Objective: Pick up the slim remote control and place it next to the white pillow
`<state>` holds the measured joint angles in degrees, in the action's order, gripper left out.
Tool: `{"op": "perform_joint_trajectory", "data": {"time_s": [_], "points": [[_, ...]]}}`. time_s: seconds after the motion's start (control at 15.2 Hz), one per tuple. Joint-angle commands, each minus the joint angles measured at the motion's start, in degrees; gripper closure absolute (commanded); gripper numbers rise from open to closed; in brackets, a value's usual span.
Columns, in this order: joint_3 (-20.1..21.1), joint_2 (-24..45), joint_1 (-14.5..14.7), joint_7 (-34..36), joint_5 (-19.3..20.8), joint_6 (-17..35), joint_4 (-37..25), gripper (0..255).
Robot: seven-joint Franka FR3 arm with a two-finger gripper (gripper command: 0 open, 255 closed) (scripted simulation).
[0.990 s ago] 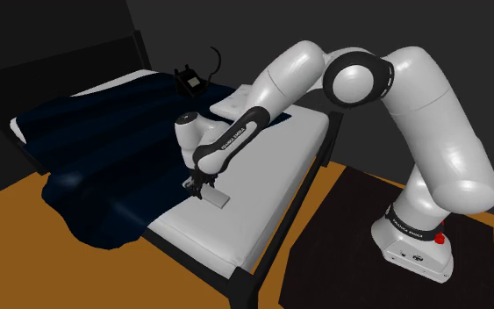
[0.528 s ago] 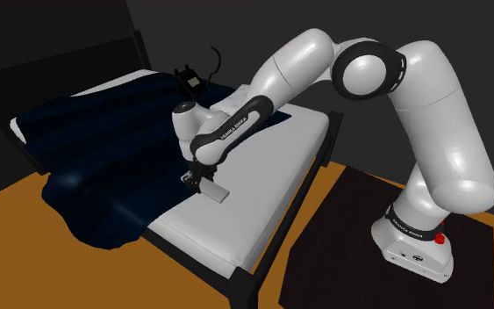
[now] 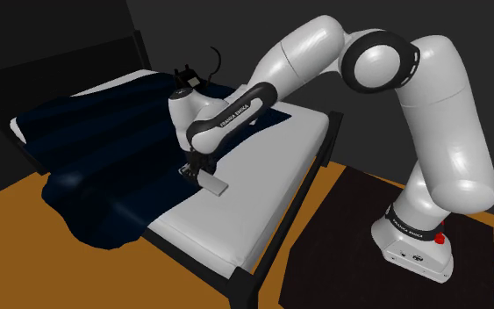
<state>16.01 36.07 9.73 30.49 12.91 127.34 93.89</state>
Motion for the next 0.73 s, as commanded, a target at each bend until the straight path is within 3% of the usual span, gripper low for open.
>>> {"op": "perform_joint_trajectory", "data": {"time_s": [0.0,0.66], "points": [[0.2,-0.9,-0.1,-0.2,-0.3,-1.1,-0.3,255],[1.1,-4.6,-0.6,-1.0,-1.6,-6.3,-1.9,255]]}}
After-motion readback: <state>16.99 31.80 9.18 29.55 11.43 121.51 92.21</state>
